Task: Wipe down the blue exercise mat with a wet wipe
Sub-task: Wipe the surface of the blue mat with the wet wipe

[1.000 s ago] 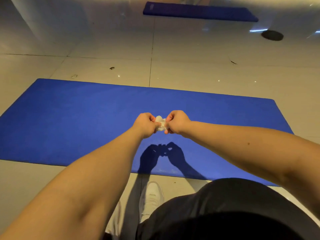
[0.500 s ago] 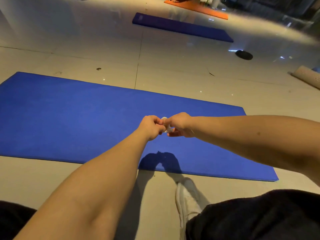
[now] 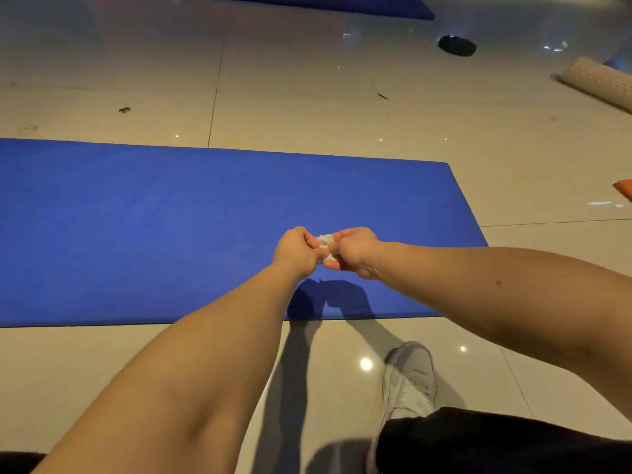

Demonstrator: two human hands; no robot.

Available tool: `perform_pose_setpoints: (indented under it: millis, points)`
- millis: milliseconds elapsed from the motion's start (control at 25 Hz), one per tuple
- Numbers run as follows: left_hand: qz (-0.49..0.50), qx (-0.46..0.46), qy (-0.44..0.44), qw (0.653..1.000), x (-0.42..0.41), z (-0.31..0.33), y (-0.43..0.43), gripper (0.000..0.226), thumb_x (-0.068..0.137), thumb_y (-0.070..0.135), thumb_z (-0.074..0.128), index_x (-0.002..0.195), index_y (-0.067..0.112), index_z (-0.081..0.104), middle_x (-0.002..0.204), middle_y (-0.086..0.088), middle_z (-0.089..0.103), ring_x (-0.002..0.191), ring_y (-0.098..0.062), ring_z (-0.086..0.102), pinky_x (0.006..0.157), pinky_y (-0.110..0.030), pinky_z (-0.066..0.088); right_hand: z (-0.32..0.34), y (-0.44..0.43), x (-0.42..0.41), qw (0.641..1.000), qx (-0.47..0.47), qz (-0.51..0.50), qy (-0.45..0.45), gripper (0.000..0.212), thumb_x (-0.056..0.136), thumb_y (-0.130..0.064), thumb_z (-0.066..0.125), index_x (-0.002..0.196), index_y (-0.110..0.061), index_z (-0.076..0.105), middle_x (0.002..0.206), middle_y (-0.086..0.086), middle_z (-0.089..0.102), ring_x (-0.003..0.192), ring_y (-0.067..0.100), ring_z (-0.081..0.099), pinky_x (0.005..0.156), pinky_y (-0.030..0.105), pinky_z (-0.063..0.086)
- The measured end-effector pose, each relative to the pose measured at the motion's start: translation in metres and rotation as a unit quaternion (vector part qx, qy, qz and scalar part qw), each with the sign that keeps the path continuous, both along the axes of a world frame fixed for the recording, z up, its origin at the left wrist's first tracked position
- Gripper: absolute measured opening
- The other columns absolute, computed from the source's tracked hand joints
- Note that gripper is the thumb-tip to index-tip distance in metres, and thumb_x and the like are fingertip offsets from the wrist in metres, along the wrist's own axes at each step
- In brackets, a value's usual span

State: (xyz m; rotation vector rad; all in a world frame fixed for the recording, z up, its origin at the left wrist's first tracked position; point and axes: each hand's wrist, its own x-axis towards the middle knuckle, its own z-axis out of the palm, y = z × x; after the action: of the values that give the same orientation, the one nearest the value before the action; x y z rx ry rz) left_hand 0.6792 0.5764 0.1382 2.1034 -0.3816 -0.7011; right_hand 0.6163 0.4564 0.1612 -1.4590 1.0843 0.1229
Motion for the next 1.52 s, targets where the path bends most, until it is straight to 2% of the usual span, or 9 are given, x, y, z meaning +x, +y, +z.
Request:
perform_pose_setpoints:
  millis: [280, 560, 720, 800, 880, 1040, 1280, 1440, 1520]
  points:
    - [-0.044, 0.003, 0.034, 0.998, -0.048, -0.029, -0.073, 0.011, 0.096, 0.012, 0.066, 0.087, 0.016, 0.060, 0.092, -0.016, 0.069, 0.092, -0.037, 0.069, 0.080, -0.050, 0.059, -0.029, -0.089, -0.050, 0.997, -0.025, 0.057, 0.046, 0.011, 0.095, -0.004, 0.063, 0.106, -0.001, 0.063, 0.109, 0.019, 0.068, 0.079, 0.031, 0.075, 0.064, 0.033, 0.063]
    - [-0.106, 0.132, 0.015, 0.985, -0.088, -0.069, -0.138, 0.009, 0.095, 0.018, 0.066, 0.091, 0.014, 0.058, 0.089, -0.005, 0.061, 0.082, -0.025, 0.057, 0.081, -0.042, 0.054, -0.075, -0.189, -0.116, 0.969, -0.170, 0.167, 0.061, 0.020, 0.091, -0.023, 0.065, 0.079, -0.007, 0.062, 0.090, 0.011, 0.073, 0.082, 0.029, 0.071, 0.068, 0.040, 0.061]
    - [-0.132, 0.156, 0.016, 0.979, -0.114, -0.091, -0.183, 0.013, 0.093, 0.019, 0.066, 0.089, 0.014, 0.055, 0.086, -0.004, 0.057, 0.078, -0.026, 0.052, 0.075, -0.038, 0.050, -0.093, -0.221, -0.148, 0.952, -0.257, 0.148, 0.077, 0.027, 0.096, -0.023, 0.059, 0.072, -0.015, 0.055, 0.069, 0.001, 0.058, 0.068, 0.022, 0.055, 0.054, 0.027, 0.043]
    - [-0.149, 0.162, 0.017, 0.975, -0.121, -0.100, -0.201, 0.014, 0.093, 0.017, 0.064, 0.088, 0.015, 0.052, 0.083, -0.005, 0.053, 0.075, -0.026, 0.046, 0.069, -0.036, 0.043, -0.097, -0.230, -0.154, 0.953, -0.263, 0.129, 0.081, 0.030, 0.096, -0.021, 0.060, 0.067, -0.016, 0.051, 0.065, 0.004, 0.055, 0.068, 0.027, 0.057, 0.059, 0.033, 0.051]
    - [-0.166, 0.171, 0.017, 0.971, -0.123, -0.105, -0.210, 0.013, 0.094, 0.017, 0.063, 0.090, 0.015, 0.051, 0.085, -0.006, 0.051, 0.075, -0.026, 0.043, 0.068, -0.036, 0.041, -0.093, -0.236, -0.156, 0.957, -0.249, 0.122, 0.081, 0.028, 0.096, -0.018, 0.061, 0.069, -0.014, 0.054, 0.069, 0.008, 0.059, 0.073, 0.033, 0.065, 0.067, 0.043, 0.060]
    - [-0.199, 0.194, 0.018, 0.960, -0.116, -0.102, -0.212, 0.010, 0.098, 0.021, 0.060, 0.101, 0.013, 0.053, 0.093, -0.006, 0.054, 0.084, -0.027, 0.049, 0.075, -0.036, 0.045, -0.069, -0.246, -0.155, 0.960, -0.227, 0.128, 0.097, 0.021, 0.097, -0.013, 0.060, 0.077, -0.009, 0.056, 0.080, 0.015, 0.061, 0.069, 0.036, 0.067, 0.064, 0.048, 0.062]
    - [-0.215, 0.217, 0.012, 0.952, -0.117, -0.089, -0.224, 0.021, 0.097, 0.019, 0.059, 0.082, 0.013, 0.047, 0.071, -0.005, 0.041, 0.060, -0.021, 0.039, 0.050, -0.031, 0.032, -0.023, -0.255, -0.164, 0.930, -0.280, 0.195, 0.137, 0.017, 0.098, -0.022, 0.061, 0.092, -0.006, 0.062, 0.089, 0.015, 0.066, 0.074, 0.033, 0.072, 0.067, 0.043, 0.063]
    - [-0.234, 0.239, -0.017, 0.942, -0.120, -0.085, -0.242, 0.015, 0.096, 0.019, 0.061, 0.088, 0.011, 0.051, 0.076, -0.011, 0.048, 0.066, -0.024, 0.047, 0.050, -0.030, 0.035, -0.049, -0.267, -0.175, 0.926, -0.292, 0.195, 0.142, 0.018, 0.097, -0.021, 0.061, 0.094, -0.004, 0.065, 0.086, 0.014, 0.069, 0.073, 0.030, 0.072, 0.065, 0.040, 0.062]
    - [-0.244, 0.262, -0.042, 0.933, -0.122, -0.097, -0.254, 0.016, 0.096, 0.021, 0.060, 0.088, 0.011, 0.050, 0.092, -0.018, 0.059, 0.087, -0.032, 0.059, 0.057, -0.032, 0.039, -0.071, -0.278, -0.180, 0.922, -0.303, 0.190, 0.146, 0.016, 0.096, -0.020, 0.060, 0.090, -0.006, 0.065, 0.087, 0.011, 0.068, 0.075, 0.026, 0.067, 0.061, 0.031, 0.056]
